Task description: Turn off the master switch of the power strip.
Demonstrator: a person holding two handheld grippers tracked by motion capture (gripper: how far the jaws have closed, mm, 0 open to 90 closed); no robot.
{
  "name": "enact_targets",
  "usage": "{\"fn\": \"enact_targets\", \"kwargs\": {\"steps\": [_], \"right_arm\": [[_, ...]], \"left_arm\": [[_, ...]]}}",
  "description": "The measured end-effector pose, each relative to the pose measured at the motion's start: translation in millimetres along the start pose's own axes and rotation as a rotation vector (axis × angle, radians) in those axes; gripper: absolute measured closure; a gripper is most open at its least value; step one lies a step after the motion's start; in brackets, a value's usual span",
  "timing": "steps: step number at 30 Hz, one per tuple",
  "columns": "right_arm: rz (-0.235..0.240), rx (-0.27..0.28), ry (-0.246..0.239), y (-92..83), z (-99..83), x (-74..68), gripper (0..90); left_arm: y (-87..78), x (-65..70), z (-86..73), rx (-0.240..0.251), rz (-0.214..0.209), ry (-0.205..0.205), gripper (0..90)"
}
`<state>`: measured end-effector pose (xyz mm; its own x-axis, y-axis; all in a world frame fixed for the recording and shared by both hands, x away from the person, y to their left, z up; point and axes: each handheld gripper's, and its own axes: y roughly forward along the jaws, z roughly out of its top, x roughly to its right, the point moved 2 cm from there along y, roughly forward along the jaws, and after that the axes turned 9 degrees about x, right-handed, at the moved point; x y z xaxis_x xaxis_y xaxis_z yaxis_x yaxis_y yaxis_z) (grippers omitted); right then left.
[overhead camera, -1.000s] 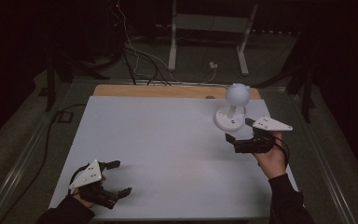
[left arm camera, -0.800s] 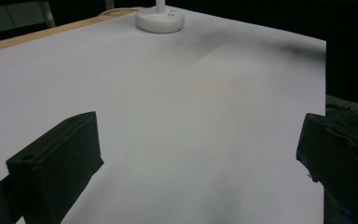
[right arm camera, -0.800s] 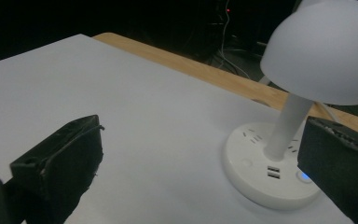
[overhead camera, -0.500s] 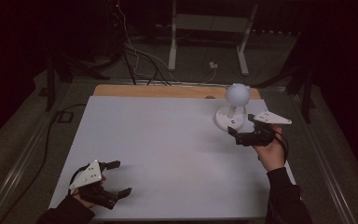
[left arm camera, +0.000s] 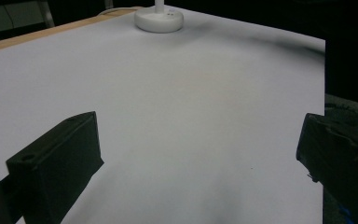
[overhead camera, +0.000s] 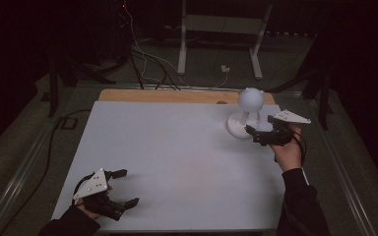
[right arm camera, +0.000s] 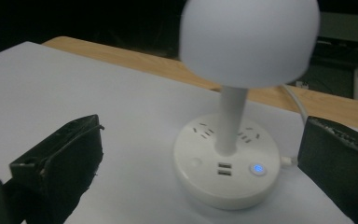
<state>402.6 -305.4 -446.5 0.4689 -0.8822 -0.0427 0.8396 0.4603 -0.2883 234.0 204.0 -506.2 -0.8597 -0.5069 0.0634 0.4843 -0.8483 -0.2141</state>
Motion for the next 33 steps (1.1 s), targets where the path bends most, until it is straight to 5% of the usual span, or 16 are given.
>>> {"fn": "enact_targets", "kwargs": {"steps": [9, 24, 30, 33], "right_arm": [[-0.072, -0.002, 0.064, 10.5, -11.0, 16.1, 0.0], [-0.160, 0.000, 0.089, 24.9, -21.1, 27.8, 0.0], [-0.202, -0.021, 0.089, 29.8, -24.9, 26.5, 17.8], [-0.235, -0.027, 0.097, 32.3, -26.5, 27.1, 35.1]], "left_arm": [[0.2, -0.2, -0.1, 0.001, -0.002, -0.002, 0.4], [0.4, -0.3, -0.4, -0.001, 0.001, -0.005, 0.4], [0.5, -0.4, -0.4, -0.003, 0.000, -0.005, 0.4], [0.4, -0.9, -0.3, 0.000, 0.001, -0.008, 0.4]]}}
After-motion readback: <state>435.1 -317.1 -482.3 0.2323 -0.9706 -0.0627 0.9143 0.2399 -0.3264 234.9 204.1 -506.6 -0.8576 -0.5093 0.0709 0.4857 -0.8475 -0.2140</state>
